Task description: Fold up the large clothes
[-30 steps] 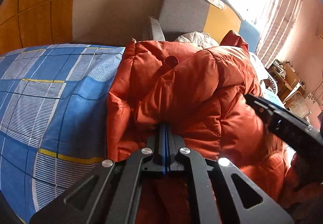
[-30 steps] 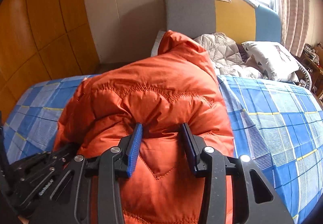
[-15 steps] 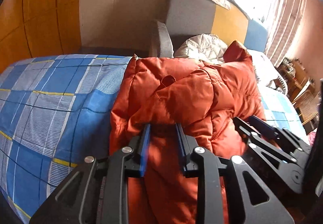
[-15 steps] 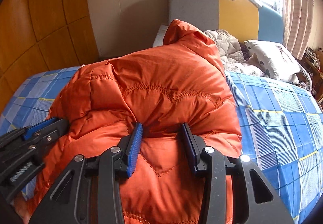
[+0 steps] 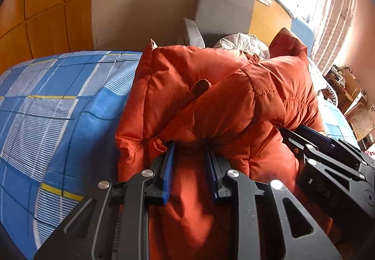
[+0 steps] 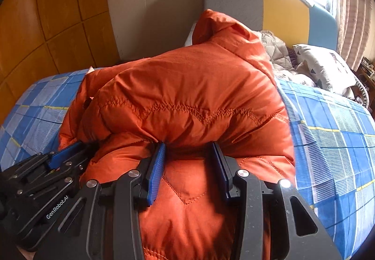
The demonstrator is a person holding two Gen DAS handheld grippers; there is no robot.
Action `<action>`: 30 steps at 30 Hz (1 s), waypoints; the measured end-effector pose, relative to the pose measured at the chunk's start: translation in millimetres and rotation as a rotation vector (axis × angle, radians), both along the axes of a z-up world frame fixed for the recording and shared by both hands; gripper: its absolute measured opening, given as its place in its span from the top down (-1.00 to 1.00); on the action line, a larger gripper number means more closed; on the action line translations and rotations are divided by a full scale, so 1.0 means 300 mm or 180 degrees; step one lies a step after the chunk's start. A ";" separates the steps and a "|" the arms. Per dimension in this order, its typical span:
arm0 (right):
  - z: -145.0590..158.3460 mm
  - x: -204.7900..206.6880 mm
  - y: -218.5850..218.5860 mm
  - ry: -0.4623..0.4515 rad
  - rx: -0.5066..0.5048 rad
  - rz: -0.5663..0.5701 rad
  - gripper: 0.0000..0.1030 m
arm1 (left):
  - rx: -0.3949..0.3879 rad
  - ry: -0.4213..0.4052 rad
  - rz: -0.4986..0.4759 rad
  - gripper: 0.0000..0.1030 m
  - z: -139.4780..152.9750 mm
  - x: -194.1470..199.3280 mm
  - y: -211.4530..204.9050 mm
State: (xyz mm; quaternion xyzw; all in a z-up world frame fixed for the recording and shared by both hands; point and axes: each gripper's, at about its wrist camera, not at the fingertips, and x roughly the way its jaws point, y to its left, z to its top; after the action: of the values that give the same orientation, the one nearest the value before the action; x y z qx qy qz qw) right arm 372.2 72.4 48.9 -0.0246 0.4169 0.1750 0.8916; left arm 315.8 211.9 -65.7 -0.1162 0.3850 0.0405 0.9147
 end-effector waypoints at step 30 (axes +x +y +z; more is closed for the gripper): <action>-0.068 0.009 -0.408 0.0999 0.1499 0.0051 -0.80 | 0.0010 0.0001 0.0174 -0.23 -0.006 -0.057 0.063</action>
State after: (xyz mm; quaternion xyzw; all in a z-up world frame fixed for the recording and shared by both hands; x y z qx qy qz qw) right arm 374.8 -50.1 28.6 0.2073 0.4975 0.2758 0.7959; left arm 298.7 230.7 -67.6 -0.1252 0.3817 0.0661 0.9134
